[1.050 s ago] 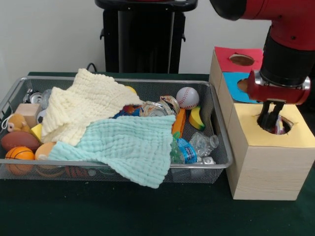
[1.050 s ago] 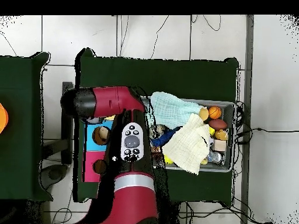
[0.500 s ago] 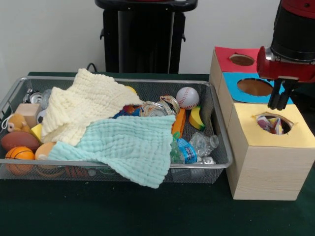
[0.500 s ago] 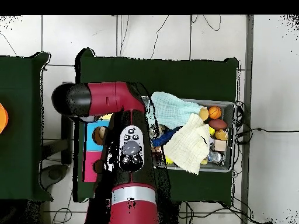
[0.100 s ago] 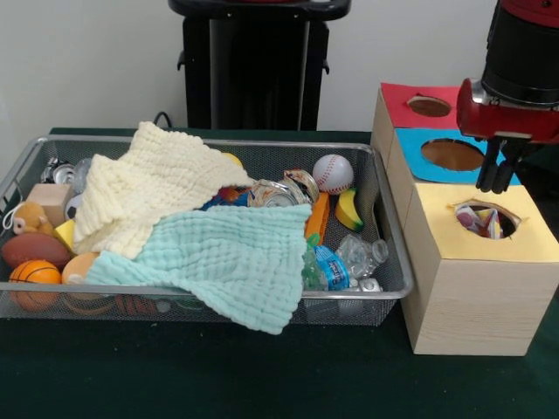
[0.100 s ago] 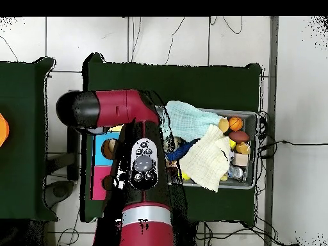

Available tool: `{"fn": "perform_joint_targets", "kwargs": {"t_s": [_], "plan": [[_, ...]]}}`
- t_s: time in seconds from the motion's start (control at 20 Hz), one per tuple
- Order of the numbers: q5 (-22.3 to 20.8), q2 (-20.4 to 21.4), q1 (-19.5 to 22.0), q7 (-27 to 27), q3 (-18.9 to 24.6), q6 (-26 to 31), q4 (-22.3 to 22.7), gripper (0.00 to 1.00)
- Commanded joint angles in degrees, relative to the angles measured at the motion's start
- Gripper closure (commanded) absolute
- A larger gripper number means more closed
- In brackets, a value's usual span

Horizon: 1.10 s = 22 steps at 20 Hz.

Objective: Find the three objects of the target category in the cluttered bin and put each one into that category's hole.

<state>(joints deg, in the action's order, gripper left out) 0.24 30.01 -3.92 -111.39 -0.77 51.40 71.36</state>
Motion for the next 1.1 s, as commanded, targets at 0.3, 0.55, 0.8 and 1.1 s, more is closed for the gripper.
{"fn": "perform_joint_targets", "kwargs": {"t_s": [0.3,0.55,0.8,1.1], "plan": [[1.5,12.0,4.2,0.5,1.6,18.9,4.3,1.0],[0.7,16.5,8.1,6.1,2.2,22.1,6.3,1.0],[-1.3,18.8,13.3,12.8,3.6,18.9,7.8,1.0],[-4.7,19.7,17.2,15.7,4.2,16.3,9.3,1.0]]}}
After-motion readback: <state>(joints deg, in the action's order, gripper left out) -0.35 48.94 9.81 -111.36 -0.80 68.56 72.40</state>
